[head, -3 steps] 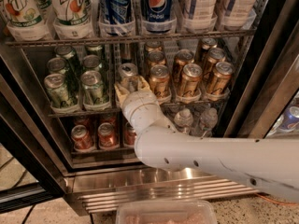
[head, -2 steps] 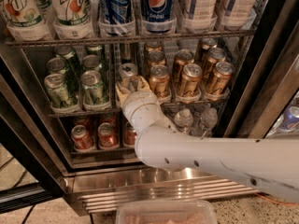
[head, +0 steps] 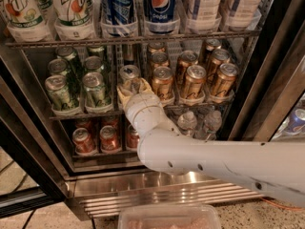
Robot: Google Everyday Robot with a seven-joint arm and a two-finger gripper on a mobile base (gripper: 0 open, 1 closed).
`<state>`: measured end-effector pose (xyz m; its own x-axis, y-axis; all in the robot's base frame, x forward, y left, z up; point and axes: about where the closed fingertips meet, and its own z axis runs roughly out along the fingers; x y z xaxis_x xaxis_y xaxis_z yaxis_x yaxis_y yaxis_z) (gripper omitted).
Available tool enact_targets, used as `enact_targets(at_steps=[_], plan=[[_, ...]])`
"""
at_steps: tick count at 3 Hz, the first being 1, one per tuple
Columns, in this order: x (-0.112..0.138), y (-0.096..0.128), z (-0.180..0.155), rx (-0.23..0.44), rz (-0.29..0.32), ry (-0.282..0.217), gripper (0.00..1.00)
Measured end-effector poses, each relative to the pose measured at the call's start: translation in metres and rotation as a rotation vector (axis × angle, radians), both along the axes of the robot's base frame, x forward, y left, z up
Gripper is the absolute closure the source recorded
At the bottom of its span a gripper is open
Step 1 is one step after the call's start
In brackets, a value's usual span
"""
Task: Pick redbull can from middle shelf of fridge
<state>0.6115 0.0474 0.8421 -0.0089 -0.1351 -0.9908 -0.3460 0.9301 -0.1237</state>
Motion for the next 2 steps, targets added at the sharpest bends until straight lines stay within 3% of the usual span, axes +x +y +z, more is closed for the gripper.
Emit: enact_targets(at_steps=[2], plan=[[-0.007, 0.003, 0.033, 0.037, 0.090, 0.019, 1.00]])
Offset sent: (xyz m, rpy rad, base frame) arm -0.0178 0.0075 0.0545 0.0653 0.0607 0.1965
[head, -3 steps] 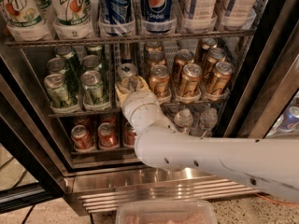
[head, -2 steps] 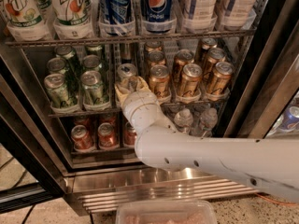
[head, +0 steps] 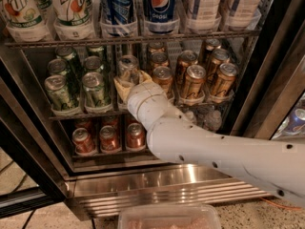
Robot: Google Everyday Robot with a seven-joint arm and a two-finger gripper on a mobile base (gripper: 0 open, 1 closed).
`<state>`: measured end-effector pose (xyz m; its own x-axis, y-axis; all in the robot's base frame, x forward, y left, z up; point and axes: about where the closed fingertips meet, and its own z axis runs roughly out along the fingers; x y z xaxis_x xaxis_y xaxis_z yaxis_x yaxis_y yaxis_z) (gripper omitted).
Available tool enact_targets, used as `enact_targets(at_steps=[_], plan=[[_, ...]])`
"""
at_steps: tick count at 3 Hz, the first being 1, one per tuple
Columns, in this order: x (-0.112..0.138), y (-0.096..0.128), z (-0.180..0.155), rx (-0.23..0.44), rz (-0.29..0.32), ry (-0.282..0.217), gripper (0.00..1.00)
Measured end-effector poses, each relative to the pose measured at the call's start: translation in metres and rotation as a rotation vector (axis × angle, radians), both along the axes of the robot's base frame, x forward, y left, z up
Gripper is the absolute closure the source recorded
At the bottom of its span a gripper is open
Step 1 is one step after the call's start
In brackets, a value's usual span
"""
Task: Pick redbull can from middle shelf of fridge
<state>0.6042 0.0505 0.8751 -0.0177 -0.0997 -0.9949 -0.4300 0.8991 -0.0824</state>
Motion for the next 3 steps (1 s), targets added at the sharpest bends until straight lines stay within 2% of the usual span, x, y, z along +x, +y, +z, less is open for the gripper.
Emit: enact_targets(at_steps=[1, 2, 3], plan=[[-0.007, 0.001, 0.023, 0.009, 0.074, 0.014, 1.00], [-0.021, -0.002, 0.031, -0.040, 0.133, 0.035, 1.00], [-0.040, -0.006, 0.023, -0.100, 0.202, 0.086, 1.00]])
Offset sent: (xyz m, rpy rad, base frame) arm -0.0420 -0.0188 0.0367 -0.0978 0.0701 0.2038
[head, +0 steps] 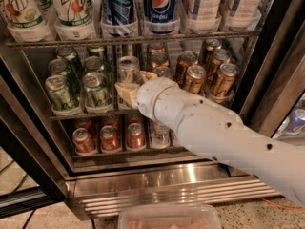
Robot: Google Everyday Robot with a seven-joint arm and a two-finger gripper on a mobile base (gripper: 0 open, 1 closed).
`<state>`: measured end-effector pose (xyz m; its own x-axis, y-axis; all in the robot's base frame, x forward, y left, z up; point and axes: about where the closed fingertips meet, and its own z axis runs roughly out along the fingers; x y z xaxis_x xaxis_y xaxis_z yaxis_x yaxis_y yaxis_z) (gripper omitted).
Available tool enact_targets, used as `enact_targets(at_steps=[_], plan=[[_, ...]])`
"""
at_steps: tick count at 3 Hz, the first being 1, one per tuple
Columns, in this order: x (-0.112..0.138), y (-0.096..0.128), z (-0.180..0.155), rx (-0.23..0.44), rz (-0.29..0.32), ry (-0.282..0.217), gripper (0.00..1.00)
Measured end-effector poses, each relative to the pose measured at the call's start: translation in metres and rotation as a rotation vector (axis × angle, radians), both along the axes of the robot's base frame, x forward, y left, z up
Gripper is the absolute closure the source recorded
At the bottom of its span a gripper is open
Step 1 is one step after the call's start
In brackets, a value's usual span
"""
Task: Pick redbull can from middle shelf of fridge
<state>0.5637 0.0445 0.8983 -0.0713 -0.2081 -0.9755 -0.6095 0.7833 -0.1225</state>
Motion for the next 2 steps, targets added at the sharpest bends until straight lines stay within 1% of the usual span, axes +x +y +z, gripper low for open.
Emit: enact_targets(at_steps=[1, 2], plan=[[-0.009, -0.017, -0.001, 0.008, 0.054, 0.051, 1.00], [-0.016, -0.057, -0.006, 0.117, 0.082, 0.148, 1.00]])
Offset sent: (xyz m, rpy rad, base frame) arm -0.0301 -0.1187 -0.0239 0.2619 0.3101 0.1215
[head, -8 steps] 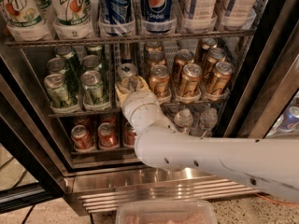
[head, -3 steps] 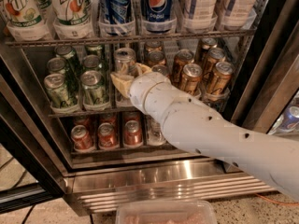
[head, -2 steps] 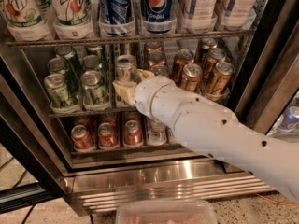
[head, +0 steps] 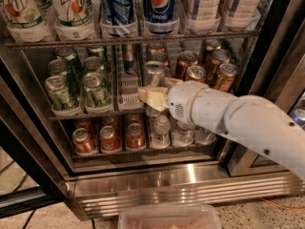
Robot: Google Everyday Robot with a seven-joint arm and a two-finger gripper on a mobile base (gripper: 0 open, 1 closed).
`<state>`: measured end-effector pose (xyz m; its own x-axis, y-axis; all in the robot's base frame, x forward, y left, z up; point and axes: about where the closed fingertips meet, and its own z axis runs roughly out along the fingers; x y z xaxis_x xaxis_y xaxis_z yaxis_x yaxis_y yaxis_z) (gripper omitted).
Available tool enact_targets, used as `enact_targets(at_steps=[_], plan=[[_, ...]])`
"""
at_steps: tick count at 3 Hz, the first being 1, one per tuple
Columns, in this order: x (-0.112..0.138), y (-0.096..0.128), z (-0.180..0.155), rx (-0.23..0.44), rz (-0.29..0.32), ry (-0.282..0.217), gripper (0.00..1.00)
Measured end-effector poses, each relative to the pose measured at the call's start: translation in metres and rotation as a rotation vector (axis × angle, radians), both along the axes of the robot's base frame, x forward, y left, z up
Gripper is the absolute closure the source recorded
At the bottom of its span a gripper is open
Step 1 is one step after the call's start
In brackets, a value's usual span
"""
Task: Pick redbull can from middle shelf of fridge
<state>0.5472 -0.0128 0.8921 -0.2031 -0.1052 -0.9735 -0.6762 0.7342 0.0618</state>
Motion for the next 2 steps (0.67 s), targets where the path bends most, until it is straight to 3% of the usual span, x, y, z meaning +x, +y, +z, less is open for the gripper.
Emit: enact_targets(at_steps=[1, 2], plan=[[-0.0088, 0.0002, -0.0127, -0.012, 0.034, 0.041, 1.00], [-0.0086, 0.0008, -0.0130, -0.012, 0.037, 0.042, 1.00]])
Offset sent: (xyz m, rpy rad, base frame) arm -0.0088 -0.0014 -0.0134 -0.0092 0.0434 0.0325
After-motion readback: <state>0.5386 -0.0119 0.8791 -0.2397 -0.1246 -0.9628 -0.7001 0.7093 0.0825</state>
